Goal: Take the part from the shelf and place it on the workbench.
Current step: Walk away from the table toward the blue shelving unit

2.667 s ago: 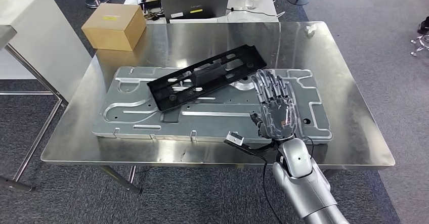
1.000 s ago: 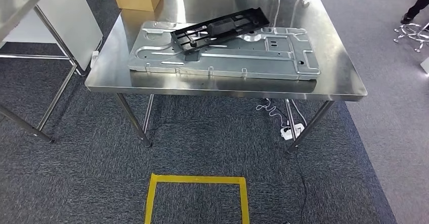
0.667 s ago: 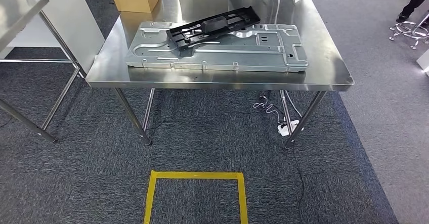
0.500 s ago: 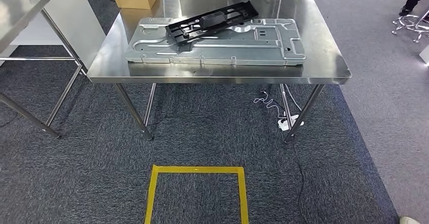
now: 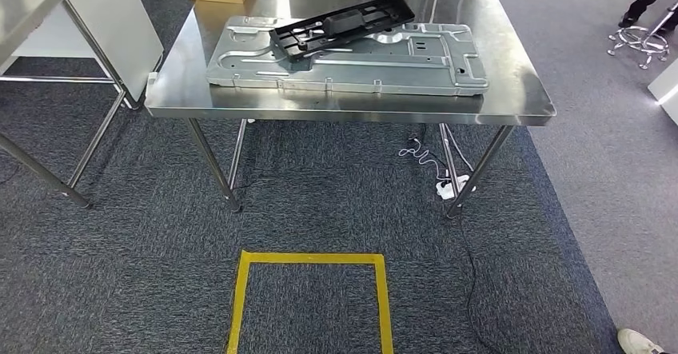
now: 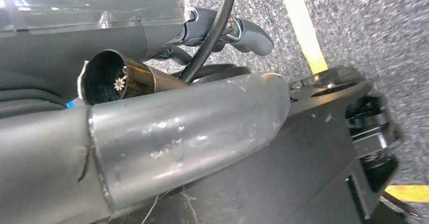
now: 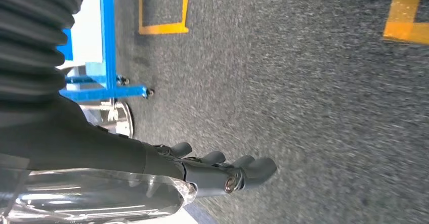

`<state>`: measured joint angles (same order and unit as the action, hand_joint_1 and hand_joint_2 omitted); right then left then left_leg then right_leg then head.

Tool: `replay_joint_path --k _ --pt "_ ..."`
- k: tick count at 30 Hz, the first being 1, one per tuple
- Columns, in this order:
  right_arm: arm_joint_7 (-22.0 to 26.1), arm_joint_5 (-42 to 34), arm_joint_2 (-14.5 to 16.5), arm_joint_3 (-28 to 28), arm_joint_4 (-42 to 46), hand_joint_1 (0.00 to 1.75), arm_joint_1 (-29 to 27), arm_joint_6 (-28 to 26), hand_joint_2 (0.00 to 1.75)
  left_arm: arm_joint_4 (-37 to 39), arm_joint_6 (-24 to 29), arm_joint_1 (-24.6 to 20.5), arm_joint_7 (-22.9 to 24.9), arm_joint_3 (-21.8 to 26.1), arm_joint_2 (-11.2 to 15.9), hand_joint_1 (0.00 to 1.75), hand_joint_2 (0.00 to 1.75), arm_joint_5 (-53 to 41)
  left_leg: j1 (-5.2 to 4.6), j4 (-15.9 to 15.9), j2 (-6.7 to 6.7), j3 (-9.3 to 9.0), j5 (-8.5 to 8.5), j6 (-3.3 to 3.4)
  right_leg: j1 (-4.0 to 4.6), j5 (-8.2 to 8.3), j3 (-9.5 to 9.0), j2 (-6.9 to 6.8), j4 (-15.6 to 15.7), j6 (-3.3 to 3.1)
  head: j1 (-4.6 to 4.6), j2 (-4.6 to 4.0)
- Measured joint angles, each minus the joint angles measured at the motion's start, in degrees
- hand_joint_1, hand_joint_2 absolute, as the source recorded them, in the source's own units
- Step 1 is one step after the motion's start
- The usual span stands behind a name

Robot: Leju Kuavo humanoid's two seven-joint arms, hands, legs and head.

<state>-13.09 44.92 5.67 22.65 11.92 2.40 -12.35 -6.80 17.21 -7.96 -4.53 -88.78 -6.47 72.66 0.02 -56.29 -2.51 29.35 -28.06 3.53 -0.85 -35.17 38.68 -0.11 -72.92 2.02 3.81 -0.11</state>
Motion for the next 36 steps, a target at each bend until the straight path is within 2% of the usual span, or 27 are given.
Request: replay_joint_path --k 1,2,3,5,7,9,10,12,13,14,15,16,17,18,19,21,22,23,25,27,29,30,31,32,33,34,36 --pt "0.0 0.01 0.0 0.04 -0.06 0.0 -0.04 -0.01 0.0 0.0 0.08 0.03 0.02 0.0 0.0 0.0 0.0 -0.04 -0.02 -0.24 -0.4 0.22 -0.01 -0.02 -0.02 0.32 0.13 -0.04 -0.7 0.1 0.0 0.0" --pt "0.01 0.01 0.0 0.09 -0.11 0.0 -0.07 -0.04 0.0 0.0 0.17 0.04 0.04 -0.01 0.0 0.0 0.0 -0.09 -0.02 -0.5 -0.8 0.36 -0.07 -0.09 -0.04 1.62 -0.8 -0.17 0.74 0.14 0.01 0.0" --pt "0.03 0.02 0.0 0.16 -0.13 0.0 -0.07 -0.09 0.0 0.0 0.26 0.02 0.06 -0.02 -0.01 0.0 0.0 -0.16 -0.01 -0.74 -1.18 0.43 -0.17 -0.23 -0.06 3.58 -2.68 -0.62 4.09 0.1 0.01 0.0" --pt "0.09 0.02 0.02 0.35 -0.15 0.0 0.1 -0.19 0.0 0.0 0.53 0.0 0.07 -0.09 -0.01 0.0 0.0 -0.46 -0.18 -1.28 -1.99 0.51 -0.5 -0.72 0.24 6.16 -6.34 -2.81 11.28 -0.3 -0.01 0.0" --pt "0.15 0.02 0.13 0.67 -0.16 0.0 0.31 -0.24 0.0 0.0 1.04 0.01 0.1 -0.2 0.0 0.0 0.0 -0.92 -0.5 -1.68 -2.96 0.61 -0.74 -1.27 0.61 6.62 -7.41 -3.92 14.25 -0.97 -0.08 0.0" --pt "0.16 0.02 0.23 1.03 -0.22 0.0 0.27 -0.24 0.0 0.0 1.48 -0.08 0.17 -0.31 0.0 0.0 0.0 -1.19 -0.62 -1.76 -3.98 0.61 -0.83 -1.79 0.67 6.91 -7.09 -2.85 14.4 -1.66 -0.11 0.0" --pt "0.14 0.02 0.32 1.18 -0.27 0.0 0.23 -0.22 0.0 0.0 1.6 -0.16 0.22 -0.34 0.0 0.0 0.0 -1.22 -0.51 -2.06 -3.63 0.68 -1.2 -2.13 0.61 7.08 -7.03 -2.32 14.51 -2.01 -0.1 0.0" --pt "0.04 0.02 0.49 1.35 -0.34 0.0 0.27 -0.19 0.0 0.0 1.7 -0.21 0.34 -0.37 0.0 0.0 0.0 -1.3 -0.21 -5.25 -1.32 1.94 -3.73 -2.81 0.35 7.53 -6.84 -1.32 14.76 -2.77 -0.1 0.0" --pt "-0.03 0.02 0.56 1.39 -0.36 0.0 0.32 -0.15 0.0 0.0 1.75 -0.14 0.45 -0.38 0.0 0.0 0.0 -1.38 -0.01 -8.61 0.23 3.34 -5.78 -3.06 0.29 7.7 -6.63 -0.76 14.77 -3.03 -0.12 0.0" --pt "-0.07 0.02 0.57 1.41 -0.37 0.0 0.34 -0.1 0.0 0.0 1.79 -0.03 0.56 -0.39 0.0 0.0 0.0 -1.51 0.09 -12.56 1.15 5.05 -7.76 -3.2 0.28 7.84 -6.4 -0.1 14.72 -3.2 -0.13 0.0" --pt "-0.1 0.02 0.57 1.43 -0.38 0.0 0.32 -0.05 0.0 0.0 1.82 0.07 0.65 -0.39 0.01 0.0 0.0 -1.67 0.15 -16.01 1.59 6.55 -9.09 -3.28 0.3 7.95 -6.2 0.6 14.64 -3.29 -0.13 0.0" --pt "-0.13 0.02 0.58 1.45 -0.4 0.0 0.29 -0.01 0.0 0.0 1.86 0.1 0.72 -0.39 0.01 0.0 0.0 -1.86 0.17 -17.99 1.78 7.39 -9.39 -3.27 0.33 8.01 -6.04 1.33 14.51 -3.31 -0.14 0.0" --pt "-0.14 0.02 0.6 1.47 -0.41 0.0 0.26 0.01 0.0 0.0 1.88 0.07 0.77 -0.39 0.02 0.0 0.0 -2.05 0.17 -17.77 1.9 7.23 -8.5 -3.17 0.35 8.05 -5.94 2.07 14.36 -3.31 -0.14 0.0" --pt "-0.15 0.05 0.62 1.49 -0.43 0.0 0.24 0.01 0.0 0.0 1.89 0.01 0.85 -0.39 0.02 0.0 0.0 -2.17 0.17 -15.4 2.15 6.07 -6.68 -2.96 0.38 8.07 -5.9 2.81 14.23 -3.28 -0.14 0.0" --pt "-0.15 0.09 0.69 1.51 -0.45 0.0 0.25 0.01 0.0 0.0 1.9 -0.03 0.95 -0.4 0.03 0.0 0.0 -2.26 0.15 -11.62 2.88 4.27 -4.42 -2.63 0.41 8.1 -5.89 3.55 14.13 -3.23 -0.13 0.0" --pt "-0.14 0.19 0.95 1.54 -0.48 0.0 0.32 0.01 0.0 0.0 1.9 0.05 1.13 -0.41 0.1 0.0 0.0 -2.33 0.17 -4.72 5.54 1.22 -1.69 -1.91 0.44 8.28 -5.67 4.95 13.96 -2.83 -0.11 0.0" --pt "-0.13 0.21 1.07 1.55 -0.48 0.0 0.35 0.01 0.0 0.0 1.9 0.05 1.17 -0.42 0.15 0.0 0.0 -2.36 0.11 -2.91 6.52 0.54 -1.3 -1.7 0.36 8.43 -5.43 5.56 13.91 -2.48 -0.08 0.0" --pt "-0.13 0.21 1.15 1.57 -0.49 0.0 0.34 0.01 0.0 0.0 1.9 0.05 1.2 -0.42 0.19 0.0 0.0 -2.38 0.05 -2.3 6.9 0.38 -1.41 -1.58 0.23 8.64 -5.16 6.14 13.94 -2.05 -0.09 0.0" --pt "-0.13 0.21 1.14 1.71 -0.53 0.0 0.18 0.01 0.0 0.0 1.9 -0.04 1.23 -0.42 0.2 0.0 0.0 -2.39 0.13 -1.64 5.77 0.22 -0.88 -1.27 0.08 8.98 -4.76 6.84 14.05 -1.22 -0.09 0.0" --pt "-0.13 0.24 1.1 1.89 -0.57 0.0 0.1 -0.01 0.0 0.0 1.93 -0.06 1.25 -0.42 0.17 0.0 0.0 -2.38 0.46 -0.71 4.34 0.02 -0.14 -0.63 0.33 7.61 -3.69 4.59 12.19 -0.74 0.11 0.0" --pt "-0.1 0.31 1.11 1.96 -0.57 0.0 0.22 -0.02 0.0 0.0 1.96 0.05 1.27 -0.42 0.15 0.0 0.0 -2.43 0.51 -0.32 2.76 0.13 0.17 -0.23 0.35 3.9 -0.75 1.5 6.08 -0.35 0.34 0.0" --pt "-0.08 0.34 1.12 1.98 -0.57 0.0 0.26 -0.03 0.0 0.0 1.97 0.16 1.3 -0.42 0.15 0.0 0.0 -2.52 0.47 -0.34 1.88 0.26 0.19 -0.18 0.21 2.13 1.02 0.9 2.29 -0.09 0.37 0.0" --pt "-0.05 0.38 1.13 2.02 -0.57 0.0 0.27 -0.03 0.0 0.0 1.98 0.24 1.34 -0.42 0.15 0.0 0.0 -2.69 0.44 -0.36 1.02 0.36 0.18 -0.19 0.05 1.23 2.2 0.66 -0.45 0.15 0.37 0.0" --pt "-0.05 0.4 1.12 2.08 -0.57 0.0 0.22 -0.04 0.0 0.0 2.01 0.28 1.38 -0.42 0.13 0.0 0.0 -2.86 0.43 -0.37 0.22 0.4 0.16 -0.22 -0.11 1.37 2.41 0.49 -1.33 0.34 0.37 0.0" --pt "-0.04 0.43 1.1 2.16 -0.57 0.0 0.16 -0.04 0.0 0.0 2.03 0.27 1.42 -0.42 0.1 0.0 0.0 -3.03 0.44 -0.39 -0.51 0.38 0.11 -0.3 -0.25 2.52 1.42 0.23 0.04 0.47 0.37 0.0" --pt "-0.04 0.44 1.05 2.25 -0.57 0.0 0.11 -0.04 0.0 0.0 2.04 0.24 1.46 -0.42 0.05 0.0 0.0 -3.15 0.45 -0.44 -1.17 0.28 0.01 -0.45 -0.35 4.37 -0.75 -0.39 3.64 0.5 0.37 0.0" --pt "-0.04 0.45 0.97 2.35 -0.57 0.0 0.19 -0.03 0.0 0.0 2.05 0.17 1.62 -0.42 -0.04 0.0 0.0 -3.22 0.27 -0.69 -2.3 0.08 -0.35 -1.01 -0.21 7.12 -5.25 -2.74 11.68 0.15 0.34 0.0"
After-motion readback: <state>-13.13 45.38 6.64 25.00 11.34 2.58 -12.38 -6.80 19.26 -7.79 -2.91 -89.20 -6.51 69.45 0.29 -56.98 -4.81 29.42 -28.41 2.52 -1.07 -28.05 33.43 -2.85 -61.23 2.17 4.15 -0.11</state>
